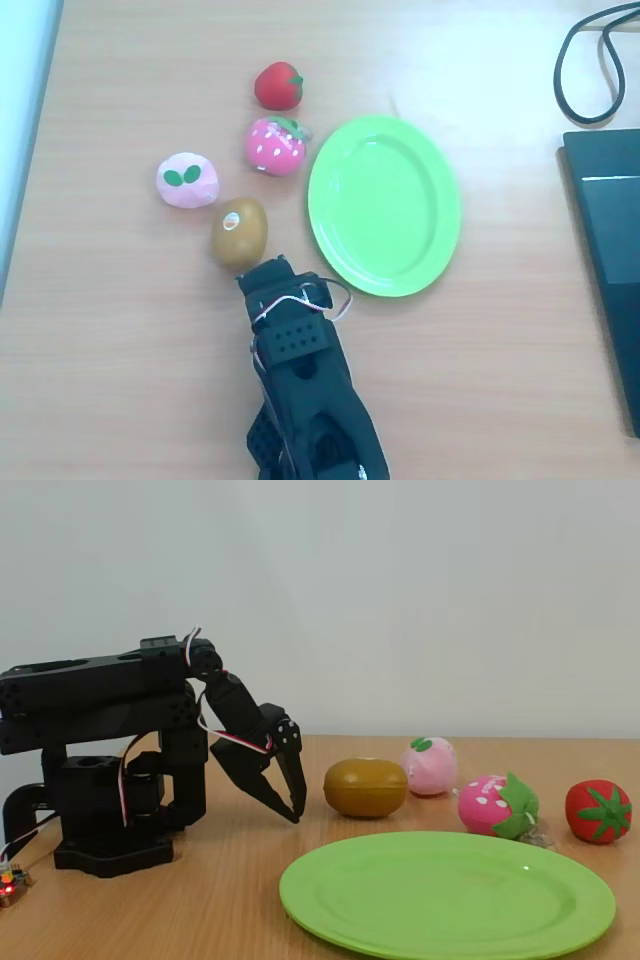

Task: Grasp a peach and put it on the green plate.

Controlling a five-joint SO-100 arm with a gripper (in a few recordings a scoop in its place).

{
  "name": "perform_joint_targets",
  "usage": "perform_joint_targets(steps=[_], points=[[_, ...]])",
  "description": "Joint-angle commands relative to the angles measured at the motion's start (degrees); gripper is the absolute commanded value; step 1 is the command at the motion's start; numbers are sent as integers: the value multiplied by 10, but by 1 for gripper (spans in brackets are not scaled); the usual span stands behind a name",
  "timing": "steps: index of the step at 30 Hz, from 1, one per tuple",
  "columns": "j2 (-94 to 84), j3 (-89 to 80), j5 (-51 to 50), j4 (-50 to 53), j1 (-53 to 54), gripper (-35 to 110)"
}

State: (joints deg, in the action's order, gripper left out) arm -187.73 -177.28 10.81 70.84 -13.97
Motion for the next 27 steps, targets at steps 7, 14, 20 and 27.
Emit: perform_joint_targets(steps=[7,14,20,27], points=[[-6,-15,54,-40,33,-8],[59,31,42,-86,37,-8],[149,131,19,-93,33,-8],[178,182,-1,-85,37,-8]])
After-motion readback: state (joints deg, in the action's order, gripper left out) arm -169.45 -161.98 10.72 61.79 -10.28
